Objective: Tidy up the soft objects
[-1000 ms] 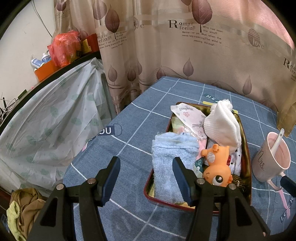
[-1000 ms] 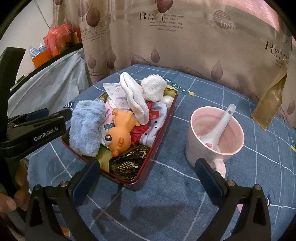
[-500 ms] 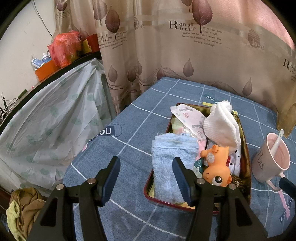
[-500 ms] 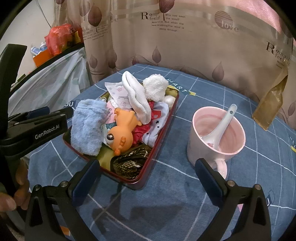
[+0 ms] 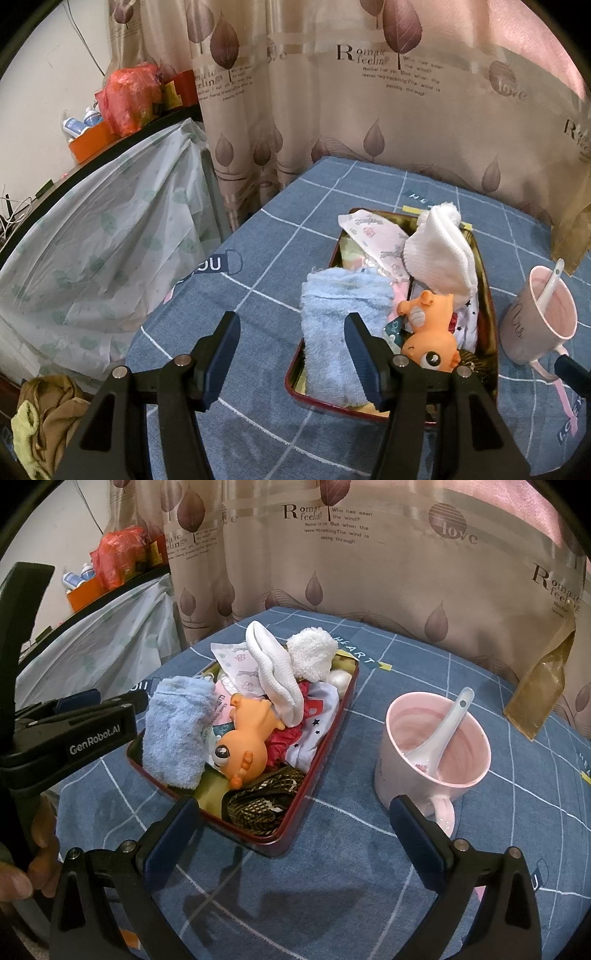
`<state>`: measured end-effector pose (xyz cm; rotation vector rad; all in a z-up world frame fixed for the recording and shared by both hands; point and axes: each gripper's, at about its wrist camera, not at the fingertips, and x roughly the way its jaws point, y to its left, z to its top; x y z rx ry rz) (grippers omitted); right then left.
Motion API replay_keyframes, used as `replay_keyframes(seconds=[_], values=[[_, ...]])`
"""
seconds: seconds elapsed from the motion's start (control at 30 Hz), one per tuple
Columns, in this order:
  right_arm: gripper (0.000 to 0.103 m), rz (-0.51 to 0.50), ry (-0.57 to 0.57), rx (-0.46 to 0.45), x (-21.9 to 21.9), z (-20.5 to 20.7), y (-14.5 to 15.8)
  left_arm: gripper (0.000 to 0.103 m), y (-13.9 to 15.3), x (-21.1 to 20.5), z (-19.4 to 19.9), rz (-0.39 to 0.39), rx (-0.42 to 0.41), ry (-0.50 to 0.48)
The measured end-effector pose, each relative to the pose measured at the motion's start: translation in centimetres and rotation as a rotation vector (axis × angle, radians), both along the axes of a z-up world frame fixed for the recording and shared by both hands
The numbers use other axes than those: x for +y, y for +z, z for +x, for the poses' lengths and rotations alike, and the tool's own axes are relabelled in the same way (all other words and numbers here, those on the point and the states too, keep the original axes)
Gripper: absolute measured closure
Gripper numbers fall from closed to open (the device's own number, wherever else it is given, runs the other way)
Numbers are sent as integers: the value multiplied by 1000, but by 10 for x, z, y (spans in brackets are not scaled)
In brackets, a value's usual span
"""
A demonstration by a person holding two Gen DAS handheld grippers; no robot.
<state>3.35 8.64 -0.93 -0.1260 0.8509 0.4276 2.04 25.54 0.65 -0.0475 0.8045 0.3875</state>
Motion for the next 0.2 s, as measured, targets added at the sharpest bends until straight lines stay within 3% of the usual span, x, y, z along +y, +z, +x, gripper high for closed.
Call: replay_keyframes(seconds=[0.2], values=[[1, 0, 3, -4, 1, -1, 0, 43, 6, -1, -4, -2, -31, -15]])
